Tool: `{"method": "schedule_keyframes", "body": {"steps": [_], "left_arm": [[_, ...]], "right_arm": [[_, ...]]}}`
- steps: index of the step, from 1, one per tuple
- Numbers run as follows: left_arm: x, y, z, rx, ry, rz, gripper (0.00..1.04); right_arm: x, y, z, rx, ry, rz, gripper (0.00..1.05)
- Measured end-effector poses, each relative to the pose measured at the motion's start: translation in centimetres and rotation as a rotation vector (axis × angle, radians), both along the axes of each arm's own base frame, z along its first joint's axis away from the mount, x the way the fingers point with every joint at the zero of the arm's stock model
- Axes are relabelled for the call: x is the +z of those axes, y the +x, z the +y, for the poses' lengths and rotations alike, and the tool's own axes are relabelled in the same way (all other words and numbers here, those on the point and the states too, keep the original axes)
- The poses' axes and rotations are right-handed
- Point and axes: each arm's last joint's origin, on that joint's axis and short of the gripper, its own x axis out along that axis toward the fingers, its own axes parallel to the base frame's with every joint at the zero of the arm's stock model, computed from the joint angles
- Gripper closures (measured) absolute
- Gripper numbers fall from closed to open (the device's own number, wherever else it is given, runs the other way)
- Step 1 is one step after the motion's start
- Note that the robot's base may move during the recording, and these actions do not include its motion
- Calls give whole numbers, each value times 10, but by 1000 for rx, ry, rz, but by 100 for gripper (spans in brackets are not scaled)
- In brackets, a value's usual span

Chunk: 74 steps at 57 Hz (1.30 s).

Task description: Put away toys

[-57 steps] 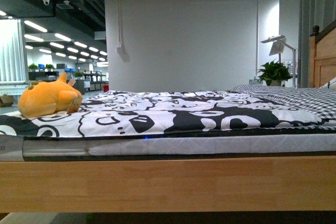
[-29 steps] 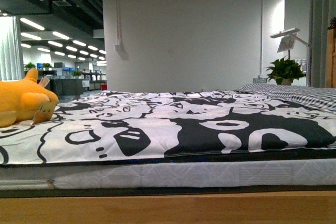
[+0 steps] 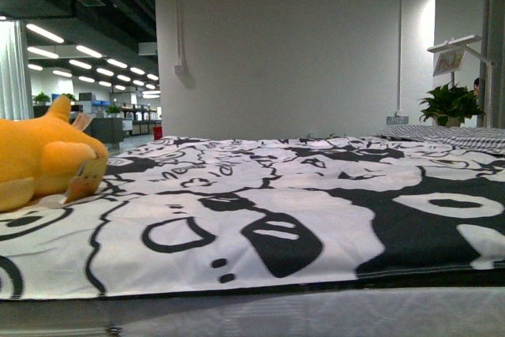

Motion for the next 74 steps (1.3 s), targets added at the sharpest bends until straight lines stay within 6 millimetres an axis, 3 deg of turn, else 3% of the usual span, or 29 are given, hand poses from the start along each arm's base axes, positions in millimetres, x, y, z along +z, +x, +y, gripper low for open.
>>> {"method": "schedule_keyframes", "body": {"steps": [74], "left_arm": [[0, 0, 0, 1, 0, -2, 6]], "right_arm": [[0, 0, 0, 6, 0, 0, 0]]}}
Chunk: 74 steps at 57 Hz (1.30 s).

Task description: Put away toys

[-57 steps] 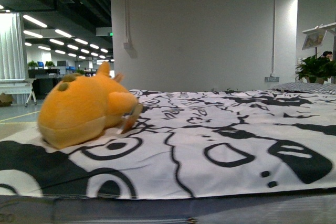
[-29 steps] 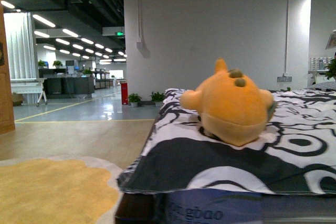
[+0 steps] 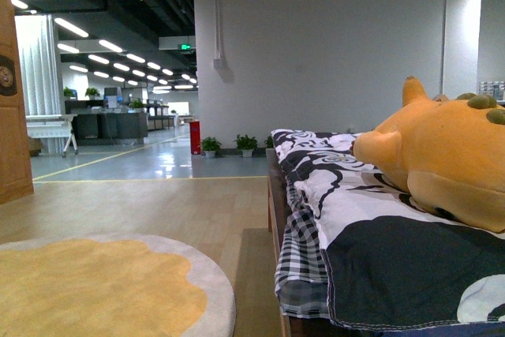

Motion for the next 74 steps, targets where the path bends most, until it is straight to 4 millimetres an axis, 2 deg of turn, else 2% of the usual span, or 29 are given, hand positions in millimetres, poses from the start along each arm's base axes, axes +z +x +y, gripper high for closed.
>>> {"method": "schedule_keyframes", "body": {"steps": [2, 8, 12, 25, 35, 41, 48, 60, 67, 74], "left_arm": [[0, 0, 0, 0, 0, 0, 6], [0, 0, 0, 0, 0, 0, 6], [0, 0, 0, 0, 0, 0, 6], [0, 0, 0, 0, 0, 0, 6], [0, 0, 0, 0, 0, 0, 6], [0, 0, 0, 0, 0, 0, 6], [0, 0, 0, 0, 0, 0, 6], [0, 0, 0, 0, 0, 0, 6], [0, 0, 0, 0, 0, 0, 6], [0, 0, 0, 0, 0, 0, 6]], "right_arm": [[0, 0, 0, 20, 12, 6, 0], [-1, 3, -4, 228, 177, 66, 0], [10, 4, -8, 291, 247, 51, 0], [54, 19, -24, 221, 268, -54, 0], [105, 58, -21, 169, 202, -155, 0], [128, 85, -15, 144, 148, -188, 0], [145, 119, -8, 85, 91, -193, 0], [157, 177, 0, -61, 2, -140, 0], [154, 202, 5, -132, -65, -96, 0], [149, 218, 6, -195, -143, -71, 0]]}}
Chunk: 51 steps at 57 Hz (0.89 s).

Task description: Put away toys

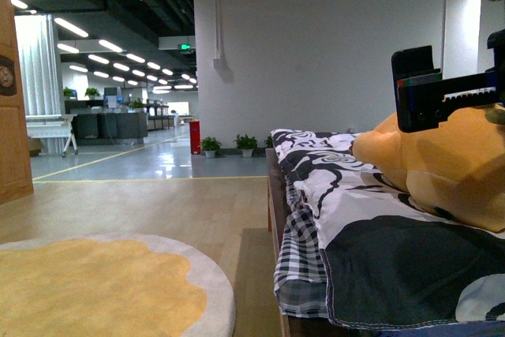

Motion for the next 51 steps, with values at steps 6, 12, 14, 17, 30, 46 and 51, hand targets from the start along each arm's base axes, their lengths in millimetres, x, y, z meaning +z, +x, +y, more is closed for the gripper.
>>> {"method": "schedule_keyframes", "body": {"steps": [6, 12, 14, 17, 30, 46, 51], "left_arm": [[0, 0, 0, 0, 0, 0, 6], [0, 0, 0, 0, 0, 0, 6], [0, 0, 0, 0, 0, 0, 6], [0, 0, 0, 0, 0, 0, 6], [0, 0, 0, 0, 0, 0, 6], [0, 0, 0, 0, 0, 0, 6], [0, 0, 0, 0, 0, 0, 6]], "right_arm": [[-5, 12, -3, -47, -40, 25, 0], [-21, 24, -14, -121, -64, 99, 0], [-28, 28, -20, -147, -60, 128, 0], [-34, 30, -27, -168, -46, 145, 0], [-41, 32, -57, -230, 99, 180, 0], [-65, 29, -37, -18, 246, 282, 0], [-66, 29, -30, -12, 246, 268, 10]]}}
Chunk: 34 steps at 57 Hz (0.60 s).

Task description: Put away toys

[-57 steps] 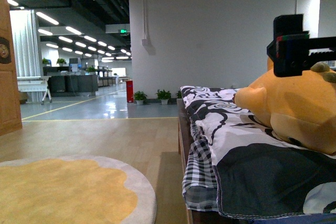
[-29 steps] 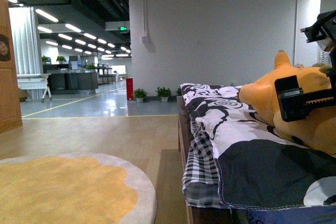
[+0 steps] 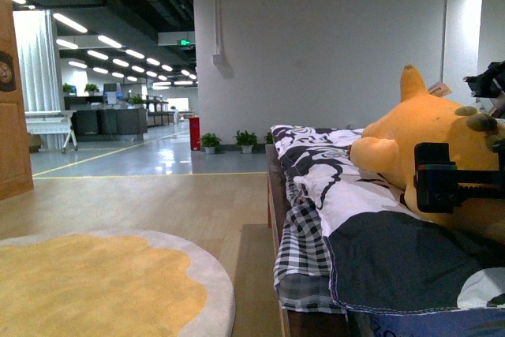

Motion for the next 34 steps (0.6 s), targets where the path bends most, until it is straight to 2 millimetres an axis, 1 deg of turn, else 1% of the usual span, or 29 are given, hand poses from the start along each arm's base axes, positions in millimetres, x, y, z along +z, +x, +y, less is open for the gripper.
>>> {"method": "schedule_keyframes", "body": {"steps": [2, 10, 17, 20, 25, 27, 34], "left_arm": [[0, 0, 0, 0, 0, 0, 6], [0, 0, 0, 0, 0, 0, 6], [0, 0, 0, 0, 0, 0, 6], [0, 0, 0, 0, 0, 0, 6], [0, 0, 0, 0, 0, 0, 6], [0, 0, 0, 0, 0, 0, 6], [0, 0, 0, 0, 0, 0, 6]], "right_arm": [[1, 0, 4, -1, -3, -7, 16], [7, -3, 16, -9, -16, -35, 34], [17, -8, 21, -5, -23, -66, 49], [25, -12, 21, 2, -32, -94, 57], [38, -19, 22, 21, -41, -134, 66], [47, -25, 21, 38, -41, -163, 70], [72, -43, 14, 59, -43, -247, 79]]}}
